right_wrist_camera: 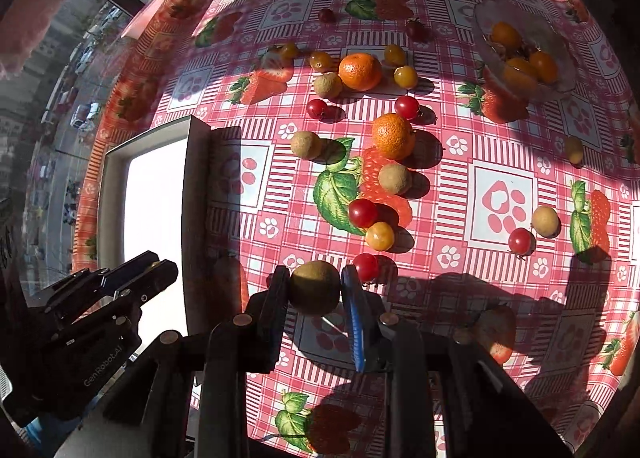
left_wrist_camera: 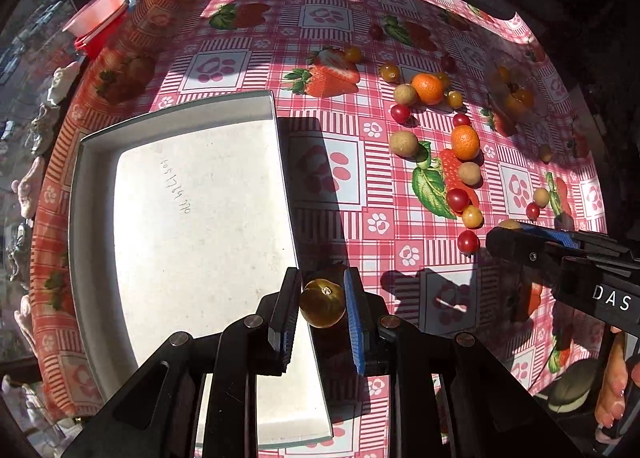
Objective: Organize fruits
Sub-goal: 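Carry both fruits over the white tray and open both grippers to drop them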
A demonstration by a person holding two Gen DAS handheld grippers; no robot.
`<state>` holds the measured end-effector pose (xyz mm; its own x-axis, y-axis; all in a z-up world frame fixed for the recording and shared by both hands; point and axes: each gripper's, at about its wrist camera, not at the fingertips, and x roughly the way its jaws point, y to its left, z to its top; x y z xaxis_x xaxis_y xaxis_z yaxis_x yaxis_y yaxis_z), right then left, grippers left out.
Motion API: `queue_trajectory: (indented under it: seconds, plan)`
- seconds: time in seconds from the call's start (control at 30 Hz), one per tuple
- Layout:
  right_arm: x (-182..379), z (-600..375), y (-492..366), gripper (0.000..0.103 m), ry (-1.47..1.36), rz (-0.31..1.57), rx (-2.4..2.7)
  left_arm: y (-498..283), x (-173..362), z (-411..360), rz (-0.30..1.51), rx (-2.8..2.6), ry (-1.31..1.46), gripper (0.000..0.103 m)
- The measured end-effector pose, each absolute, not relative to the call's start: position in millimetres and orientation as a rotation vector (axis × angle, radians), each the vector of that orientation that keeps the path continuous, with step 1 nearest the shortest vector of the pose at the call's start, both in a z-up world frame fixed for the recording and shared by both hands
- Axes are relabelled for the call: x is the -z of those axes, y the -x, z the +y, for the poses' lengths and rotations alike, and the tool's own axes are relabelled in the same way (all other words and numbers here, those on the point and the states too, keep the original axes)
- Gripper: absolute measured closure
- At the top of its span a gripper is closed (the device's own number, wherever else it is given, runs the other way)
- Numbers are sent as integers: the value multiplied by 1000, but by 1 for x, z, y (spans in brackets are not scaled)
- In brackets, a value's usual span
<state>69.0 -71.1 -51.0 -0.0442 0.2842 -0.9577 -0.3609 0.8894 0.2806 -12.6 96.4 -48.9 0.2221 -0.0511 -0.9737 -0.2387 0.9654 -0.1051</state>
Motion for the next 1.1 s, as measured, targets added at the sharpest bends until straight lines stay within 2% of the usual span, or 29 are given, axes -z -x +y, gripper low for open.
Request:
queue_trajectory:
  seconds: [0.43,0.87,0.9,0.93,0.97,1.0,1.07,1.1]
  plan:
    - [70,53,3,75,211,1584,-754,81,82,180,1415,-321,299,79]
    - [124,94,38,74,354,1684,-769,104,115,183,1481,-327,234,78]
    - [126,96,38,74,358,1686,-769,104,115,182,1481,-328,228,75]
    - [127,96,39,74,360,1688,-770,103,116,181,1483,-333,218,66]
    - [128,97,39,72,362,1694,-771,103,116,180,1490,-346,200,37]
    - [129,97,38,71,359,1696,-763,106,118,182,1478,-368,178,17]
    - [133,96,37,67,339,1716,-767,108,115,182,1454,-377,166,16]
    - [134,96,36,57,327,1719,-770,109,116,182,1470,-372,167,16]
